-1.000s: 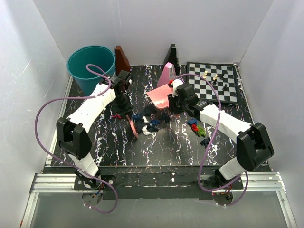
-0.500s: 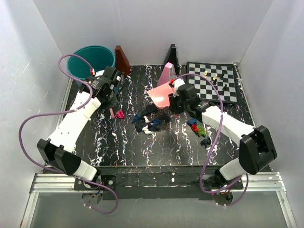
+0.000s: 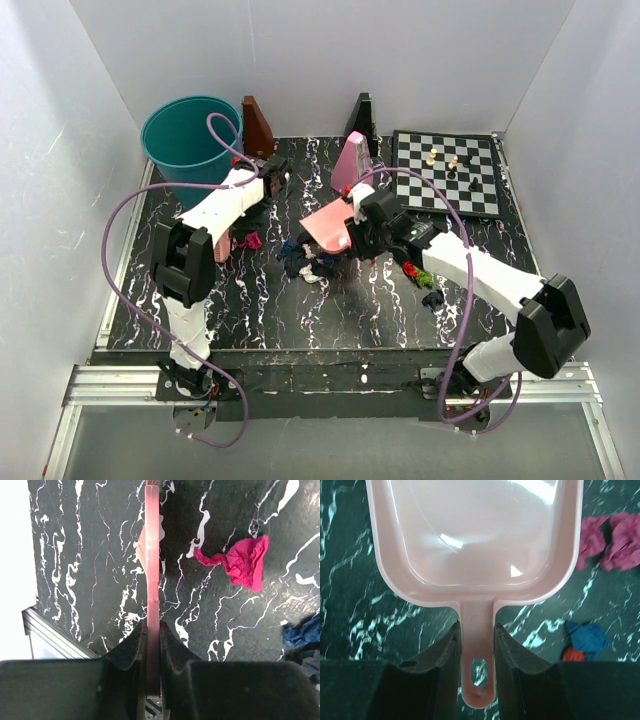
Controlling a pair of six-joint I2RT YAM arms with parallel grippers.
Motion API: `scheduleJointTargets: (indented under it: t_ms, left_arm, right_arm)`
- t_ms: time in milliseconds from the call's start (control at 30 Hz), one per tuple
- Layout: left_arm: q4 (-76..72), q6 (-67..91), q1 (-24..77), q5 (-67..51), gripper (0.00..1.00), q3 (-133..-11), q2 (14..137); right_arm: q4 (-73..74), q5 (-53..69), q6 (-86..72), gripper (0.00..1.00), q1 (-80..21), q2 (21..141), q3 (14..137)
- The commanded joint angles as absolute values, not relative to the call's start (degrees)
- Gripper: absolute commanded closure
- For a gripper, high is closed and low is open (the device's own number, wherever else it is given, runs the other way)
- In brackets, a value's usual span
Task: Sweep away the paper scraps from the table
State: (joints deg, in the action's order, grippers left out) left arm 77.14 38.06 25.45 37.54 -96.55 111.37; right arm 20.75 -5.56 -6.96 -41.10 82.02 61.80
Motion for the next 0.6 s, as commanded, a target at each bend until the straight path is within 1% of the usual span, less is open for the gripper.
scheduleJointTargets:
  t_ms: [0, 167, 333, 467, 567]
  left_arm:
    - [89.5, 32.2, 28.5, 36.9, 1.0, -99.8, 110.5]
    - [85.0, 26.7, 32.4, 31.0, 1.0, -99.2, 109.7]
    - [77.4, 18.7, 34.9, 15.9, 1.0, -97.6, 106.5]
    - [76.6, 17.4, 35.2, 16.8, 1.0, -99.5, 107.5]
    - [76.8, 16.0, 35.4, 16.0, 1.0, -101.2, 108.5]
  right_arm:
    - [32.6, -10.5, -8.0, 0.85, -45.4, 76.7, 62.9]
    - [38.7, -8.6, -12.1, 0.85, -47.1, 70.1, 57.5]
    - [46.9, -5.1, -16.1, 0.84, -48.0, 68.4, 56.6]
    - [52.8, -4.1, -17.2, 0.84, -49.5, 69.7, 58.4]
    - [55.0, -1.2, -17.8, 0.84, -50.9, 69.8, 59.0]
